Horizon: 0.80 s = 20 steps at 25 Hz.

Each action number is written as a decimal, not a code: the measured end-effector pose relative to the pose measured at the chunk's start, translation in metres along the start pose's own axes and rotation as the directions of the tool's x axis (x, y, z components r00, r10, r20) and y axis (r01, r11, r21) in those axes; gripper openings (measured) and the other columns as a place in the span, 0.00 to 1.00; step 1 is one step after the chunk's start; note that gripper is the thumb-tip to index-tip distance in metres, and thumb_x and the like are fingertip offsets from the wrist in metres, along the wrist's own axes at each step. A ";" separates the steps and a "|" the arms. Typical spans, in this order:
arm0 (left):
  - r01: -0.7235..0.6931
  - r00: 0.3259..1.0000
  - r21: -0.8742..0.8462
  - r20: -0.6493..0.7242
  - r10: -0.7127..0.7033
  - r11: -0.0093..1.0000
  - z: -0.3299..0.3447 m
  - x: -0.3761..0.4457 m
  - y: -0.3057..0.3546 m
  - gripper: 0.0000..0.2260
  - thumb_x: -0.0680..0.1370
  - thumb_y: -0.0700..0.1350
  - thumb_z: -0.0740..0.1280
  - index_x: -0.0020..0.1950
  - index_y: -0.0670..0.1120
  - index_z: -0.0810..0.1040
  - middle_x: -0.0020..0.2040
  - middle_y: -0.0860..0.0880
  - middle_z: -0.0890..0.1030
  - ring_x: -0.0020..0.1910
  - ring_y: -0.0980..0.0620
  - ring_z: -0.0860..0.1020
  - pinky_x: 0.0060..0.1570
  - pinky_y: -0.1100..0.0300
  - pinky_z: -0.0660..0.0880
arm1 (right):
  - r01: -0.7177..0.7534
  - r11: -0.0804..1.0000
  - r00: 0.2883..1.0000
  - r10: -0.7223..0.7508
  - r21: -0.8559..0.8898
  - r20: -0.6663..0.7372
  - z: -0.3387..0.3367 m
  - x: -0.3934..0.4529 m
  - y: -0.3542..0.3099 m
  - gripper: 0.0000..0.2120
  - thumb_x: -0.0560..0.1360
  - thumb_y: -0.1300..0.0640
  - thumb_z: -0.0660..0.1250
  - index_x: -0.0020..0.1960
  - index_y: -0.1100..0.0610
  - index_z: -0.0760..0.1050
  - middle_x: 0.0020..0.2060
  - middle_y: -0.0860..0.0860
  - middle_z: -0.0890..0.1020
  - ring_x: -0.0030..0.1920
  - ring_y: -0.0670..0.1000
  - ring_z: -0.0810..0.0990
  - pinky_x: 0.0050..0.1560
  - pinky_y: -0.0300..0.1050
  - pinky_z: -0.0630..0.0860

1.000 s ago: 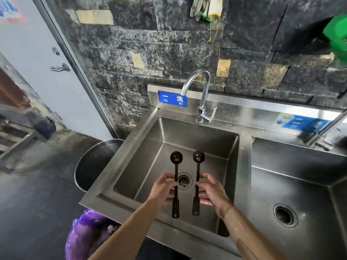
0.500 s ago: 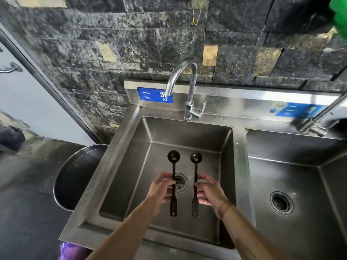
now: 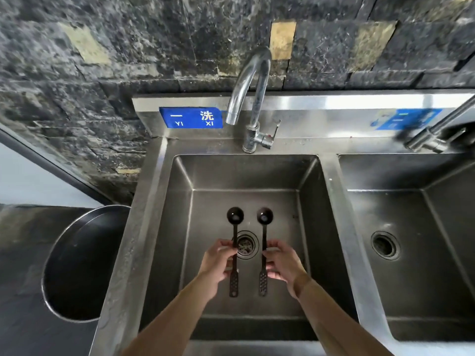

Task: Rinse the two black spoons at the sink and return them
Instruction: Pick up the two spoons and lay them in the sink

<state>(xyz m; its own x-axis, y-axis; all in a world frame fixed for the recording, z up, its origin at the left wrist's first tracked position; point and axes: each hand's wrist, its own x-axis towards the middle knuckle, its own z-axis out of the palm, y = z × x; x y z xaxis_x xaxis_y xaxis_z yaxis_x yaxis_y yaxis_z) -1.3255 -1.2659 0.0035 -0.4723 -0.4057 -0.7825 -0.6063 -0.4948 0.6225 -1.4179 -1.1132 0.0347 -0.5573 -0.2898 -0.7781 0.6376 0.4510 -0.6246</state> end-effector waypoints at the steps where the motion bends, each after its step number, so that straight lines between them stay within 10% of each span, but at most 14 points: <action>1: 0.024 1.000 0.003 -0.011 -0.024 1.000 -0.003 0.007 -0.002 0.05 0.75 0.42 0.70 0.50 0.48 0.80 0.47 0.43 0.83 0.48 0.44 0.81 0.48 0.51 0.79 | -0.026 1.000 1.000 0.026 0.002 -0.016 0.003 0.007 0.004 0.11 0.78 0.65 0.62 0.57 0.57 0.78 0.42 0.54 0.83 0.35 0.49 0.78 0.37 0.43 0.75; 13: 0.183 0.975 0.097 -0.149 -0.167 0.978 -0.021 0.118 -0.085 0.05 0.75 0.38 0.70 0.48 0.46 0.82 0.47 0.44 0.85 0.48 0.44 0.83 0.40 0.56 0.78 | -0.240 0.971 0.968 0.239 0.000 -0.072 -0.002 0.139 0.099 0.06 0.79 0.65 0.63 0.53 0.59 0.77 0.46 0.59 0.83 0.42 0.55 0.81 0.47 0.52 0.81; 20: 0.274 0.957 0.092 -0.121 -0.262 0.957 -0.027 0.164 -0.142 0.06 0.76 0.34 0.68 0.46 0.46 0.79 0.40 0.44 0.80 0.38 0.47 0.76 0.38 0.57 0.74 | -0.319 0.939 0.947 0.310 -0.131 -0.082 0.000 0.195 0.164 0.12 0.77 0.70 0.60 0.42 0.55 0.72 0.37 0.58 0.76 0.32 0.52 0.72 0.33 0.42 0.69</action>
<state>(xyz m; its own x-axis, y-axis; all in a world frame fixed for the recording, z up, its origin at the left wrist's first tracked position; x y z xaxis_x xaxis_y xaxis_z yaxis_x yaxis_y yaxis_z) -1.2995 -1.2833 -0.2132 -0.2157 -0.3520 -0.9108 -0.7684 -0.5143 0.3808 -1.4220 -1.0955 -0.2194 -0.3741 -0.0651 -0.9251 0.7064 0.6264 -0.3297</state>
